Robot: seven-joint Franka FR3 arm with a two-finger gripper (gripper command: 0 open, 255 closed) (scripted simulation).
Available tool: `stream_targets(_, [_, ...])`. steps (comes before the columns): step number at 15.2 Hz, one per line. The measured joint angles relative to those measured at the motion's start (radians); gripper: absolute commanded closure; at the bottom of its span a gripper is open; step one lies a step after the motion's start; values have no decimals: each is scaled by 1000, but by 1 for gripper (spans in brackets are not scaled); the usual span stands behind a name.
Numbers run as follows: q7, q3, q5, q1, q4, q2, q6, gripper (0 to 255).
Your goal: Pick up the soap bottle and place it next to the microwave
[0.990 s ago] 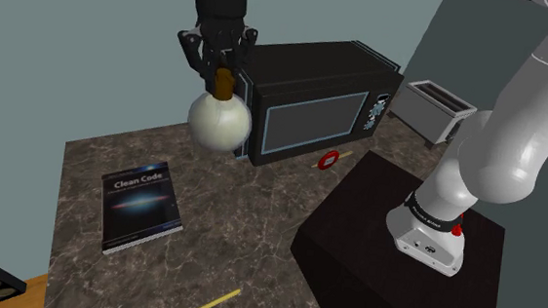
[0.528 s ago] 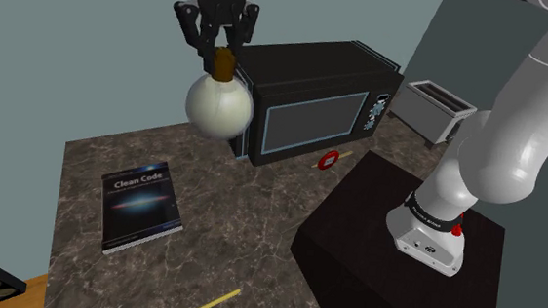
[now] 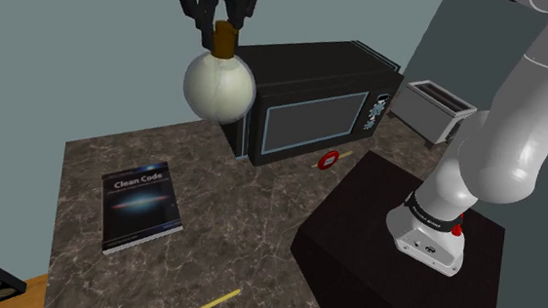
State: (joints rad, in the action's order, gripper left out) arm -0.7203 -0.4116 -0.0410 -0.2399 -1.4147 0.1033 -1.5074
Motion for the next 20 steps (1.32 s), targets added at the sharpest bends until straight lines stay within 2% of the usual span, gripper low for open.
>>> stream_targets(6, [119, 57, -64, 66, -189, -175, -17, 255])
stream_targets(11, [256, 138, -97, 117, -344, -326, -14, 255])
stream_targets(20, [471, 288, -81, 179, -531, -521, 16, 255])
